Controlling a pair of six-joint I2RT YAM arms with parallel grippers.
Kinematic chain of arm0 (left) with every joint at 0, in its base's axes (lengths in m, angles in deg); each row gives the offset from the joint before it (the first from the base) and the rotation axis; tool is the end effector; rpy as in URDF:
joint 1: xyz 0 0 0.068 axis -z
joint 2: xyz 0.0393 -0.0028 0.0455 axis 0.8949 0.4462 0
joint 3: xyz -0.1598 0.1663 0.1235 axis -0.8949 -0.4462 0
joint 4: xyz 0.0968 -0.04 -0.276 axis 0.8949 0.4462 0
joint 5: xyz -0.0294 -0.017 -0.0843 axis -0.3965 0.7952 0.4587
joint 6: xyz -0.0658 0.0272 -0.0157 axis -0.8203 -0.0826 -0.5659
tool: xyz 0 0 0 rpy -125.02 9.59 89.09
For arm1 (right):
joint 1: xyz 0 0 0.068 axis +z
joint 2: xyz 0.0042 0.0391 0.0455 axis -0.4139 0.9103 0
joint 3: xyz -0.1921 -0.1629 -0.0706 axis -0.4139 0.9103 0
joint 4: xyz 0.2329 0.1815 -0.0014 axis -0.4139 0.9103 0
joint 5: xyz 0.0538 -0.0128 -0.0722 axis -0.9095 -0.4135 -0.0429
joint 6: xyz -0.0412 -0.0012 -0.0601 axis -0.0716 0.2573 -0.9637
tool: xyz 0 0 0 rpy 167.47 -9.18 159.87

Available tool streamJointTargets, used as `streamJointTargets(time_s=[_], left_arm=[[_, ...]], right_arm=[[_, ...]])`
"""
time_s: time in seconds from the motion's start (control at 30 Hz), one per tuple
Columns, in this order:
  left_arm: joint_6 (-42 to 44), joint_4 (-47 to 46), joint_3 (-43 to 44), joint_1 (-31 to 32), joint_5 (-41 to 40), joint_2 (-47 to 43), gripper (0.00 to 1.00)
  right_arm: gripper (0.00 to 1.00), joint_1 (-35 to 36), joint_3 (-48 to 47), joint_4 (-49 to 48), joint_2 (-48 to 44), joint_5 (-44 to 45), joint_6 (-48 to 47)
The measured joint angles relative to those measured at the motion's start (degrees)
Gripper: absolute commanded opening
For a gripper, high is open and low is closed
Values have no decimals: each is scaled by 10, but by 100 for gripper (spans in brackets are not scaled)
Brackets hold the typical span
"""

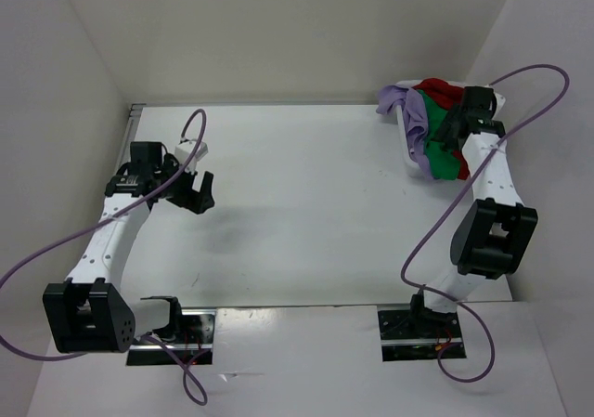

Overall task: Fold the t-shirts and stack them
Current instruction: Grab crumpled tshirt from bin with the right arm

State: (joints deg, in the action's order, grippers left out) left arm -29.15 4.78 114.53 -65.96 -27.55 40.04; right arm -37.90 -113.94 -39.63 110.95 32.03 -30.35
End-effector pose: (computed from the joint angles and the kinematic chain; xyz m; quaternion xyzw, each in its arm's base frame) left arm 0.3063 -0.0105 0.2562 0.1814 0.8984 -0.1248 0.3799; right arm 0.4054 -0.1149 0.2854 0.2829 0.8707 -0.1273 0.3816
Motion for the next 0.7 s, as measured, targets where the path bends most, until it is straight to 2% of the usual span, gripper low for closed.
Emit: streamJointTargets(time_s=[0.13, 0.3, 0.47, 0.57, 0.6, 0.7], left_arm=[[0, -2, 0, 13, -1, 1, 100], [0, -2, -2, 20, -1, 2, 100], [0, -2, -5, 20, -3, 2, 100], [0, -2, -5, 20, -3, 1, 100], [0, -2, -5, 20, -3, 1, 100], [0, -2, -5, 20, -4, 1, 100]], right_arm=[[84, 2, 14, 1, 0, -14, 7], [84, -1, 28, 5, 3, -29, 15], [72, -13, 42, 5, 3, -52, 21], [52, -17, 42, 5, 3, -60, 25], [32, -18, 42, 5, 3, -62, 26], [4, -18, 42, 5, 3, -65, 28]])
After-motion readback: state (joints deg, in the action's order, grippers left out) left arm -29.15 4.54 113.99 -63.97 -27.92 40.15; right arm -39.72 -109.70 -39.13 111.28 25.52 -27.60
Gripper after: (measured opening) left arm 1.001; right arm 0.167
